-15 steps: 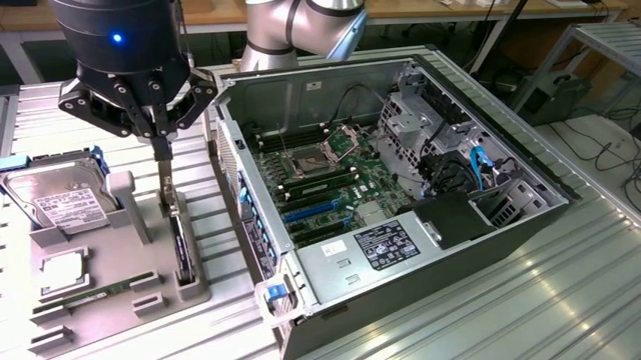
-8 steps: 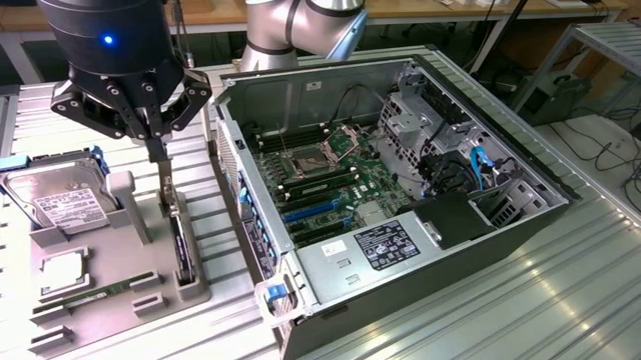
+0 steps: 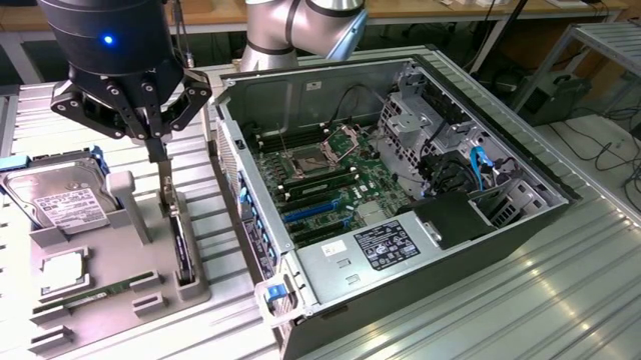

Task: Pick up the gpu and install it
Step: 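Pick up the gpu and move the gpu toward the slot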

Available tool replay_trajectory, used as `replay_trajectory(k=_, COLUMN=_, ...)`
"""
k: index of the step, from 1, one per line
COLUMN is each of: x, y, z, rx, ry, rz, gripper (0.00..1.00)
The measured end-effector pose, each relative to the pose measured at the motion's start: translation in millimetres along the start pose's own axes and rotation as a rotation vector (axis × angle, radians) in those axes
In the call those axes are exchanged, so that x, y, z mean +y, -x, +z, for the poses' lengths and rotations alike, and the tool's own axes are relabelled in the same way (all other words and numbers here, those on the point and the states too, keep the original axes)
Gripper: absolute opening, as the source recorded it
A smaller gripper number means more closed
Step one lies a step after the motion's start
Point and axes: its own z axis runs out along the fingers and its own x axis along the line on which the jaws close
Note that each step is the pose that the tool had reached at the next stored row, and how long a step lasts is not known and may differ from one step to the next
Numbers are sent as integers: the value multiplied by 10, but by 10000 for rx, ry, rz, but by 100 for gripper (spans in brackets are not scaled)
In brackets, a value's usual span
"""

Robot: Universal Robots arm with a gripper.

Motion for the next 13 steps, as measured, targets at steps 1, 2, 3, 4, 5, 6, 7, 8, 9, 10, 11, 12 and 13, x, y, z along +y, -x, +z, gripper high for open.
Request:
replay_trajectory(k=1, x=0, y=0, z=0, rx=0, ry=0, rz=0, gripper=11)
replay_trajectory(k=2, x=0, y=0, z=0, rx=0, ry=0, rz=0, gripper=11)
replay_trajectory(k=3, x=0, y=0, z=0, rx=0, ry=0, rz=0, gripper=11)
replay_trajectory(k=4, x=0, y=0, z=0, rx=-1, ry=0, rz=0, gripper=11)
replay_trajectory(k=5, x=0, y=0, z=0, rx=0, ry=1, rz=0, gripper=11)
replay_trajectory(k=6, x=0, y=0, z=0, rx=-1, ry=1, rz=0, gripper=11)
replay_trajectory(k=7, x=0, y=0, z=0, rx=0, ry=1, rz=0, gripper=17)
replay_trajectory(k=8, x=0, y=0, z=0, rx=0, ry=0, rz=0, gripper=24)
replay_trajectory(k=9, x=0, y=0, z=0, rx=-1, ry=0, rz=0, gripper=24)
replay_trajectory(k=10, x=0, y=0, z=0, rx=0, ry=0, rz=0, gripper=30)
replay_trajectory(k=11, x=0, y=0, z=0, rx=0, ry=0, rz=0, gripper=36)
replay_trajectory(k=12, x=0, y=0, z=0, rx=0, ry=0, rz=0, gripper=42)
replay_trajectory(k=13, x=0, y=0, z=0, rx=0, ry=0, rz=0, gripper=48)
